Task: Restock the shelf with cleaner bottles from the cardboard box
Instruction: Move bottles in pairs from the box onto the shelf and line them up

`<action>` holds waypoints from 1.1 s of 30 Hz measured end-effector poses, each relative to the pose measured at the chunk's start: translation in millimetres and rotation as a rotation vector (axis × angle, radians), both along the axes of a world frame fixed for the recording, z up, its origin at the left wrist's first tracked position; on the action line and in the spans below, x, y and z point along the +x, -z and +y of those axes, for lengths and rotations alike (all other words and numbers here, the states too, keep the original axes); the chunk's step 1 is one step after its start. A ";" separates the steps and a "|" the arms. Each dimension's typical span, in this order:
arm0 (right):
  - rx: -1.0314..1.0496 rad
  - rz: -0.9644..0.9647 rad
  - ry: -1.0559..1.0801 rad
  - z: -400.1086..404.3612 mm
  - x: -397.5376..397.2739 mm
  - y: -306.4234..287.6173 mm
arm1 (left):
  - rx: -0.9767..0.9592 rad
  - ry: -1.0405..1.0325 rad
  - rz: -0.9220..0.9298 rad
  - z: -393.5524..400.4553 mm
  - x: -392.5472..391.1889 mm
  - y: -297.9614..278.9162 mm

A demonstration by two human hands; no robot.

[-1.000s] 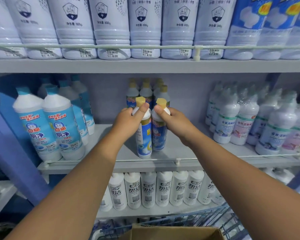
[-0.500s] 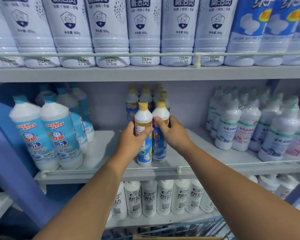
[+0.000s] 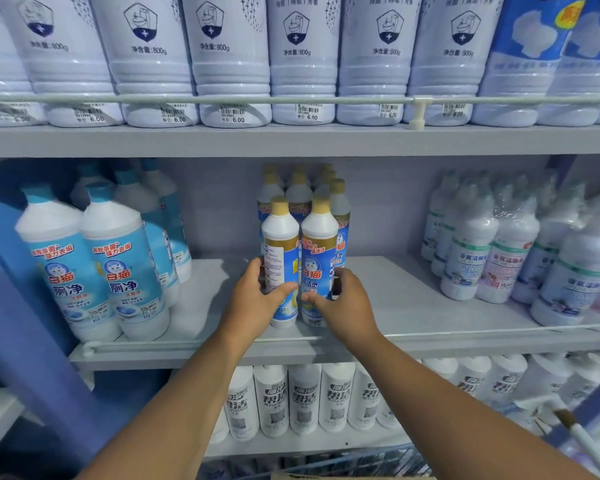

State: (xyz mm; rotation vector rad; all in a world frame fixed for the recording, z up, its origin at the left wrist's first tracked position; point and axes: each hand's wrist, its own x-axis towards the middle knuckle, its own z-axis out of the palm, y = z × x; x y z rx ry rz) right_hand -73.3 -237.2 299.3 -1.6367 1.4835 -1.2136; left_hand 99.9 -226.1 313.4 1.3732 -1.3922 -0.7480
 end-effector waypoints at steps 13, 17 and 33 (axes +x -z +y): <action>-0.085 0.000 0.103 -11.8 31.2 17.5 | -0.040 -0.114 -0.003 -22.6 20.3 16.7; -0.115 0.048 0.132 -17.0 37.8 20.5 | -0.015 -0.099 -0.029 -28.7 22.8 17.9; -0.089 0.140 0.249 -22.4 48.3 20.1 | 0.086 -0.127 -0.103 -47.0 21.7 18.9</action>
